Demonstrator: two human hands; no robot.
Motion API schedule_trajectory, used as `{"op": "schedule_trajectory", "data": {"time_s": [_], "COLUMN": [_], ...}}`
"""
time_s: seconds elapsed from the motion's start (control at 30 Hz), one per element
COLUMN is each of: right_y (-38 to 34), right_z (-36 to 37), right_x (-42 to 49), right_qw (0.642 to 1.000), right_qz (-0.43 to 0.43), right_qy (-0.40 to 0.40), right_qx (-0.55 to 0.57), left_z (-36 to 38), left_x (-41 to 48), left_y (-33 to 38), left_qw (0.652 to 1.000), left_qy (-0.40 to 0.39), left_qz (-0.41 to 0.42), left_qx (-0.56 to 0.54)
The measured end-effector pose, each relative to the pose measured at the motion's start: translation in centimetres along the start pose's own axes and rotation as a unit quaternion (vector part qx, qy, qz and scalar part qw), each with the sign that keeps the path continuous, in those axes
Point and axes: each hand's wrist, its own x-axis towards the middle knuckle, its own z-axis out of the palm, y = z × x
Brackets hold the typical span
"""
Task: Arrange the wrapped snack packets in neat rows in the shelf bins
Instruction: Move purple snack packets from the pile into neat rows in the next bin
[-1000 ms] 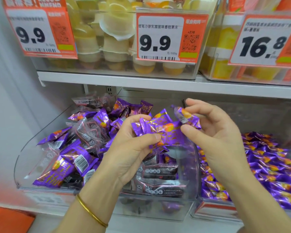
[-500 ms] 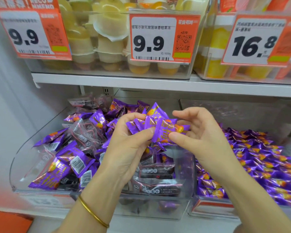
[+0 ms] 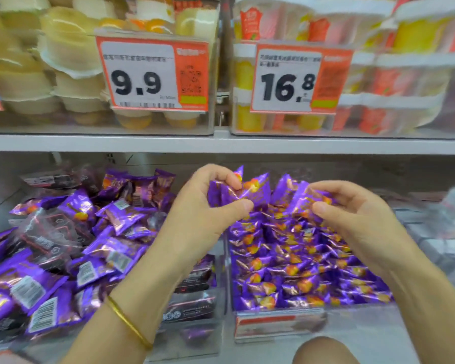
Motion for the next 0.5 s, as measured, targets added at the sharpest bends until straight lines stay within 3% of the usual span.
{"op": "schedule_trajectory", "data": {"time_s": [0.17, 0.37, 0.5], "right_y": [3.4, 7.1, 9.0], "right_z": [-6.2, -5.4, -5.1], "right_x": [7.0, 12.2, 12.8], "right_qw": [0.964, 0.943, 0.933], "right_qz": [0.028, 0.033, 0.023], "right_qy": [0.042, -0.043, -0.042], "right_qx": [-0.262, -0.330, -0.356], "left_z": [4.5, 5.8, 5.4], "left_x": [3.2, 6.0, 7.1], "left_y": [0.2, -1.4, -2.3], "left_qw": [0.998, 0.990, 0.991], "left_qy": [-0.038, -0.031, -0.056], "left_qz": [-0.031, -0.125, -0.120], "left_qx": [0.036, -0.056, -0.025]}}
